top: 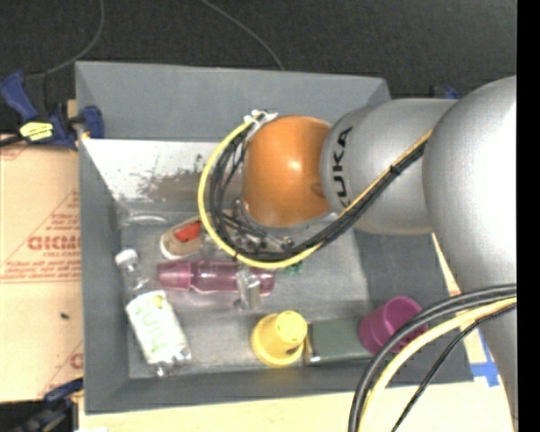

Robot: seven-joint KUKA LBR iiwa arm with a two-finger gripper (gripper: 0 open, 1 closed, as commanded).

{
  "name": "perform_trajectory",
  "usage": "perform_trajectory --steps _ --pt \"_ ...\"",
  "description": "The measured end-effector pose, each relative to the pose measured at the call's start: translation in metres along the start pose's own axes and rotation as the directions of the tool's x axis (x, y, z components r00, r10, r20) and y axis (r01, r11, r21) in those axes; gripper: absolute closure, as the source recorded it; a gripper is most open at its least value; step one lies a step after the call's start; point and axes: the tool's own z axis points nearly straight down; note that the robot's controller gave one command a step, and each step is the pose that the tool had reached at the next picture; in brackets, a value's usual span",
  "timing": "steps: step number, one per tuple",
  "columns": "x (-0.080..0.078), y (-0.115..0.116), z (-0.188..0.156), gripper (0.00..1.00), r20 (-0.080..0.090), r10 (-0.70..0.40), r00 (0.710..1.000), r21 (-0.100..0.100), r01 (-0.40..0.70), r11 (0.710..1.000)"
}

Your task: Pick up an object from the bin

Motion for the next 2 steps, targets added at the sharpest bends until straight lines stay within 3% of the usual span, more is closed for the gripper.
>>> perform_trajectory --steps 1,2 --pt "-0.0240 -0.0069 0.0239 1.00 0.006 -0.085 0.996 0.002 0.085 0.996" --pt "-0.0240 -0.0069 0.0240 1.00 0.005 -0.084 0.996 0.002 0.084 0.996"
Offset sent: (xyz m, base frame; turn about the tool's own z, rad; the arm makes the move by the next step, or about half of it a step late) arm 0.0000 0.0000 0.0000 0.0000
